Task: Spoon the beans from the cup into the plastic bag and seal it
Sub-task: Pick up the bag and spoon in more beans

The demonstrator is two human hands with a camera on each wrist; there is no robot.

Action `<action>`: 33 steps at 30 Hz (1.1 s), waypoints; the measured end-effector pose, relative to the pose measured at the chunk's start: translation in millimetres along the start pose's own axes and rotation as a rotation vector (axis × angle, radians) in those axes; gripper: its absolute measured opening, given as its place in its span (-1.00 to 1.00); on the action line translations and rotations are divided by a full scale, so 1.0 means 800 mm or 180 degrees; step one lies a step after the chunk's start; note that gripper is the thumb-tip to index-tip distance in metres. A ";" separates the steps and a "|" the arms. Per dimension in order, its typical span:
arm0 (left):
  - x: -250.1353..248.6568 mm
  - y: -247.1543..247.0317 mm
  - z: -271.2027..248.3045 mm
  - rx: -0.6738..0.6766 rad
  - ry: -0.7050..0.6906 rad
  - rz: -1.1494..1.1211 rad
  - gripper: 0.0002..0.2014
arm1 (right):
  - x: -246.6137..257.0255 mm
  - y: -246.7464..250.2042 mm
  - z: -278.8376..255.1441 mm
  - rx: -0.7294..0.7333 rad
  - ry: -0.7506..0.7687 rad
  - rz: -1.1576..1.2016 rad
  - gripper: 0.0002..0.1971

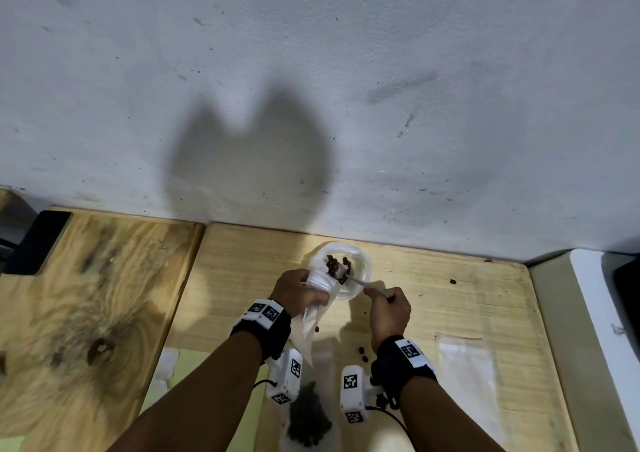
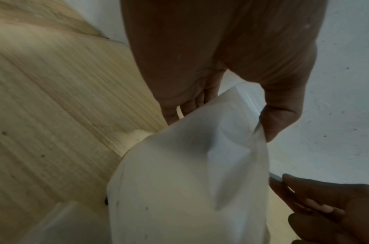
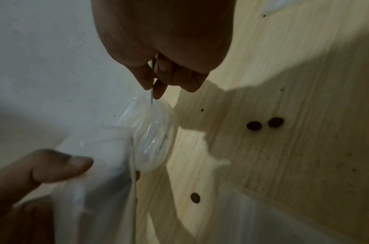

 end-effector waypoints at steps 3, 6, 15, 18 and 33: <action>0.002 0.003 0.001 -0.0022 -0.0017 0.0045 -0.45 | -0.011 0.006 0.005 0.0060 -0.0297 0.0220 -0.63; 0.001 0.006 0.000 -0.0029 -0.0040 0.0005 -0.48 | -0.005 0.018 0.008 0.0094 -0.0264 0.0378 -0.66; -0.001 0.003 -0.003 0.0054 0.0006 0.0071 -0.36 | 0.067 0.062 -0.009 0.0433 0.0546 0.0524 -0.75; 0.003 0.000 -0.001 0.0058 0.0032 0.0131 -0.24 | 0.097 0.057 -0.017 0.0694 0.0942 0.0266 -0.72; 0.002 -0.003 -0.007 0.0044 -0.0025 0.0122 -0.17 | 0.115 0.058 -0.018 0.0185 0.1135 -0.0064 -0.80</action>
Point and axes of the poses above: each hand's wrist, its own z-axis towards the middle knuckle, its own y-axis out of the back of the hand, x = y × z, the point moved 7 cm from there along z, towards the middle knuckle, and after that the axes turned 13 degrees about x, right-handed, at the moved point
